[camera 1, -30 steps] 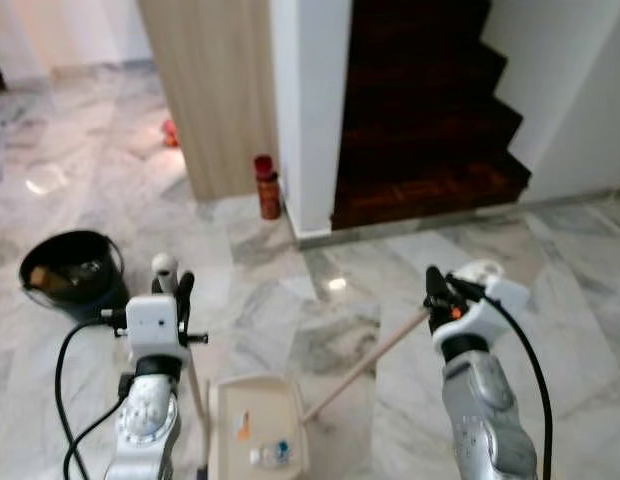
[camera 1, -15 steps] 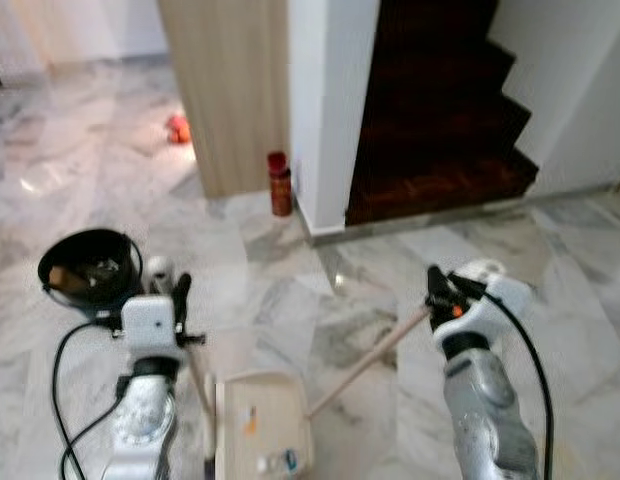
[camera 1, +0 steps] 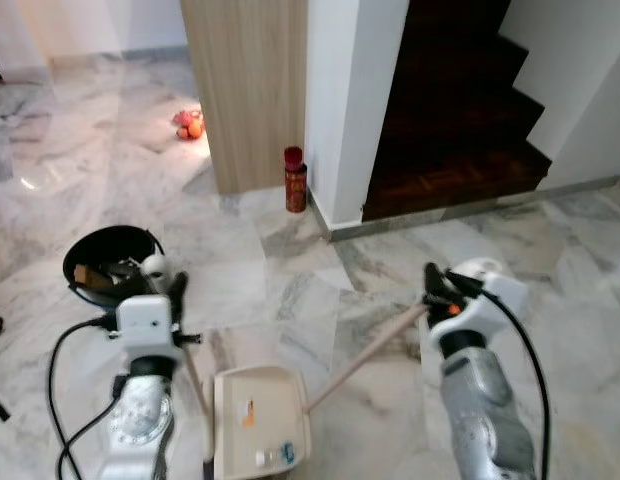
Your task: Sweep floor
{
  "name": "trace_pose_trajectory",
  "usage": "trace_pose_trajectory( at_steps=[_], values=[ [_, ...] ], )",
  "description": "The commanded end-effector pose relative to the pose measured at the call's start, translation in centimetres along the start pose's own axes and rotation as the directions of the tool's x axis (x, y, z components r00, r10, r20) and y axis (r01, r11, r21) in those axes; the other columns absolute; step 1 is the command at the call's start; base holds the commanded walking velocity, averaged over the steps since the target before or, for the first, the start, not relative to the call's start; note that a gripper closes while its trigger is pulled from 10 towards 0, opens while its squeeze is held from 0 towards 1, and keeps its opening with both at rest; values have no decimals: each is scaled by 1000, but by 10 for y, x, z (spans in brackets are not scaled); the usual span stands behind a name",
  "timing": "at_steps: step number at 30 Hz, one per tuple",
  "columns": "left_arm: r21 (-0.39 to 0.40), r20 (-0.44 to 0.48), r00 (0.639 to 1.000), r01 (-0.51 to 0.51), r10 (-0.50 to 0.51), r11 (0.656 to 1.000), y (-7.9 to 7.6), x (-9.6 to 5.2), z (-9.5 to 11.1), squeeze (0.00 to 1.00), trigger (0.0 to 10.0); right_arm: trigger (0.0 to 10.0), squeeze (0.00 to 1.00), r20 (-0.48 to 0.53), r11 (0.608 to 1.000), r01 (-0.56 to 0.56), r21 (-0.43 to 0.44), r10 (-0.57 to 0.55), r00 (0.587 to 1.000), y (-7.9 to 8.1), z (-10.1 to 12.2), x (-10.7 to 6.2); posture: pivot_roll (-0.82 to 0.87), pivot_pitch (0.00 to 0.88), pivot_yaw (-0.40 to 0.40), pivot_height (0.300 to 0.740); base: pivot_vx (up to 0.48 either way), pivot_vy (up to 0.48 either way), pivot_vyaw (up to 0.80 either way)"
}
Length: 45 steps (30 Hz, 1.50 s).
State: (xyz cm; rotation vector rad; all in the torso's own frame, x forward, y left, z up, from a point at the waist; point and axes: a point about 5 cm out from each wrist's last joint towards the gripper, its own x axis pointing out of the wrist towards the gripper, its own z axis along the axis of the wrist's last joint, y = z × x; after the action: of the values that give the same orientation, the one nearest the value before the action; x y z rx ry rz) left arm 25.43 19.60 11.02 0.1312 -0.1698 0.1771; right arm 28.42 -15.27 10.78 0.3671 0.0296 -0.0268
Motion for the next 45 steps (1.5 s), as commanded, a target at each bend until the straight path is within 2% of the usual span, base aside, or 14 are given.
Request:
trace_pose_trajectory(
  at_steps=[1,16,26,42,45],
  values=[
    [3,41,999,7,-7,1000,-3,3,9,0,10000,10000,0,51,998,-30,56,27,998,7,11,2,9,47,22,740,0,352,0],
    [-3,49,999,19,-19,1000,-6,4,10,0,10000,10000,0,60,998,-45,43,43,997,10,10,3,22,17,20,740,0,352,0],
    [2,47,999,8,-8,1000,-3,4,10,0,10000,10000,0,56,998,-50,36,48,997,12,10,3,30,45,18,740,0,351,656],
    [4,45,999,3,-3,1000,-3,4,10,0,10000,10000,0,51,998,-47,46,44,998,10,11,5,29,60,20,740,0,346,0],
    [14,45,999,8,-9,1000,-4,4,10,0,10000,10000,0,48,998,-48,49,45,998,10,11,5,30,69,18,740,0,0,0]
  ],
)
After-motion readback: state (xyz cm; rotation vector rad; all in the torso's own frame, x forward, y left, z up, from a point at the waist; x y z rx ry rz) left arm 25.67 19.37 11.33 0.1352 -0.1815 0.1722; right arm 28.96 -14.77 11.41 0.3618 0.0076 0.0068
